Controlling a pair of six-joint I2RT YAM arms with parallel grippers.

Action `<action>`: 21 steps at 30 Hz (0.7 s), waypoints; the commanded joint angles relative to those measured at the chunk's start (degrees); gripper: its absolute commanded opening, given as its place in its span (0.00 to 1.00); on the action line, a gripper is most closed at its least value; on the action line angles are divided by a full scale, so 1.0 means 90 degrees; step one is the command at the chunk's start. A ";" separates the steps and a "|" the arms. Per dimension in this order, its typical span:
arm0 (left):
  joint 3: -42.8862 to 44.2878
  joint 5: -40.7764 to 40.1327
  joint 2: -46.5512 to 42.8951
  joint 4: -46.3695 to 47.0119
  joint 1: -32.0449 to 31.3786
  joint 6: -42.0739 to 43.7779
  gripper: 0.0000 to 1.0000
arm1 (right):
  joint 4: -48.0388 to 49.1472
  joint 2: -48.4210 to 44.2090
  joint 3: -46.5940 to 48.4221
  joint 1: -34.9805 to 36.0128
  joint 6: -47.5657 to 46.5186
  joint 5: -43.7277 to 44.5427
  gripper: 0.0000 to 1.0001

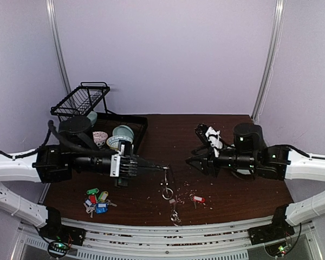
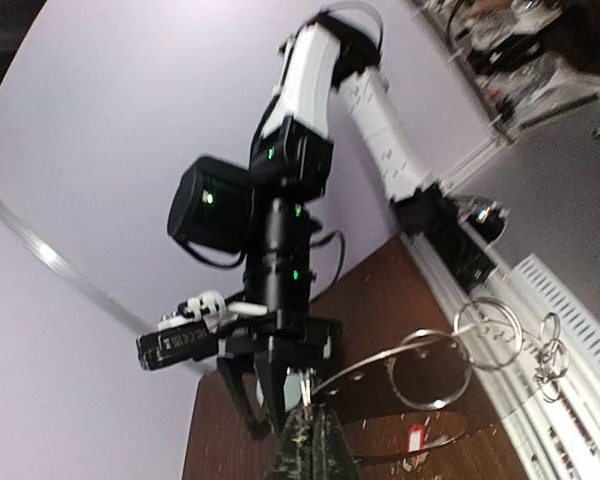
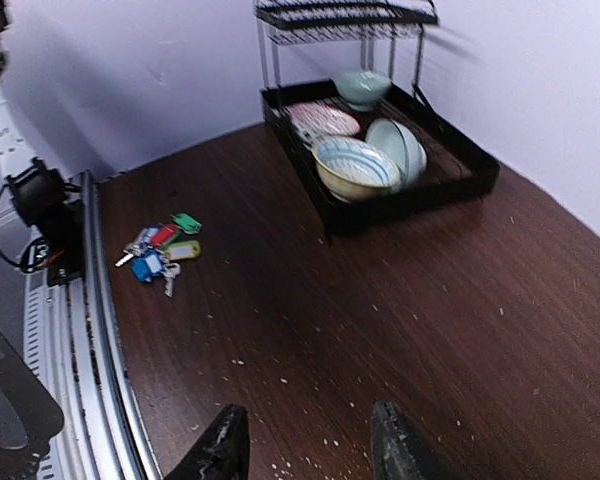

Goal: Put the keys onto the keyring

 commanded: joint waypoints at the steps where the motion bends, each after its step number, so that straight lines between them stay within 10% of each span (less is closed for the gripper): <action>1: -0.0581 -0.3503 -0.0018 0.0257 -0.0425 0.0622 0.00 | -0.1332 0.0675 0.0313 -0.0598 0.1269 0.0143 0.43; 8: -0.1182 -0.6147 0.0227 0.0605 -0.1263 0.2386 0.00 | -0.1479 0.1254 0.0324 -0.0695 0.1632 0.0066 0.45; 21: -0.2099 -0.5974 -0.0581 0.0612 -0.1263 0.2398 0.00 | -0.3138 0.3018 0.0835 -0.0511 0.1758 0.0170 0.44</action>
